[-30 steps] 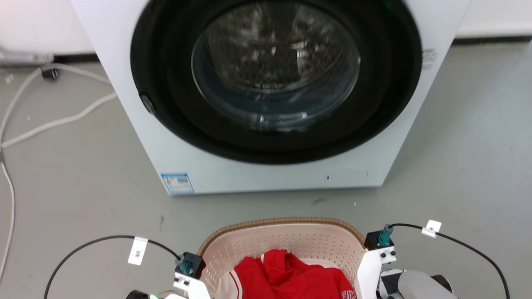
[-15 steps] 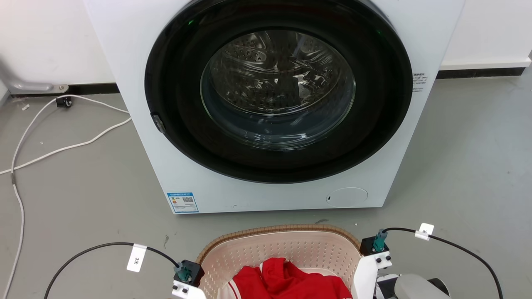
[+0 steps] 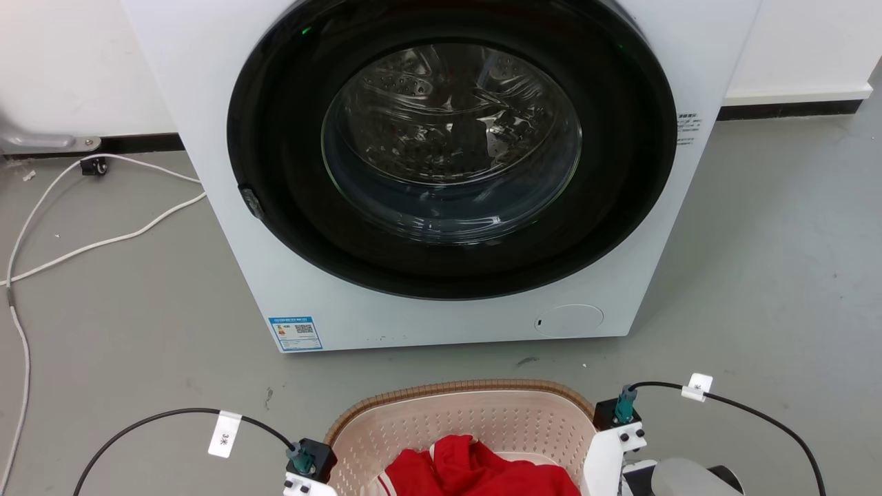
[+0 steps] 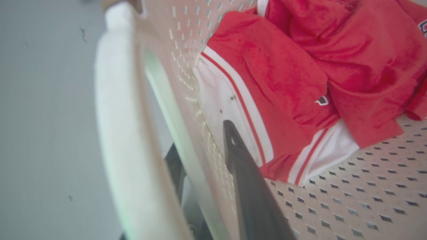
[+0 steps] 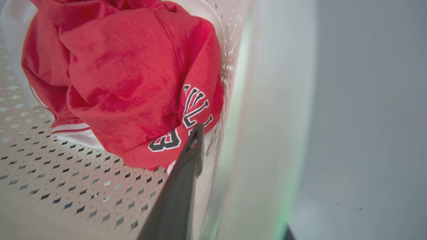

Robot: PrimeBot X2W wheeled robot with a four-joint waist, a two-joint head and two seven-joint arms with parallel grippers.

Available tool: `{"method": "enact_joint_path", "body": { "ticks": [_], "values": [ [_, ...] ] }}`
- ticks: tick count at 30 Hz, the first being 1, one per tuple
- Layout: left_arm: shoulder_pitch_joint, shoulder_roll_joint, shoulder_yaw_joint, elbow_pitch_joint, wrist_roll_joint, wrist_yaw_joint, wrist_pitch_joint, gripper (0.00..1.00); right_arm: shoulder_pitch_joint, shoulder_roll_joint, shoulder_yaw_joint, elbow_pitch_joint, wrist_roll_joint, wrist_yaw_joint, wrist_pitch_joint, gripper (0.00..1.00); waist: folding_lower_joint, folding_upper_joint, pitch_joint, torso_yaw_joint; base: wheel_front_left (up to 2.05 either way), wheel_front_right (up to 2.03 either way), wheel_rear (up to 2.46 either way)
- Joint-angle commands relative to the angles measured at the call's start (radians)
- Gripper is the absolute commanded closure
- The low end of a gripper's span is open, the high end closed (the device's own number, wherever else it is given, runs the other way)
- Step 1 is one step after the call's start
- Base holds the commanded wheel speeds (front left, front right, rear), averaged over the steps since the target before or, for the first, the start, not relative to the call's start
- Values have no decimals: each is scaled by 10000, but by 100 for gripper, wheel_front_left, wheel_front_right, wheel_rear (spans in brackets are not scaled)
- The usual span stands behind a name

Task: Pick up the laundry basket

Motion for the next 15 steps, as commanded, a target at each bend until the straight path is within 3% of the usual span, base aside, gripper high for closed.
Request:
{"method": "enact_joint_path", "body": {
  "ticks": [1,15],
  "values": [
    [-135,168,-111,43,103,-40,-33,100,-147,-150,132,51,-108,35,103,100,0,0,-2,-7,0,0,0],
    [-105,310,-799,-106,-631,-40,499,100,-249,-165,379,436,82,35,524,100,0,0,-18,-236,0,0,0]
  ]
}}
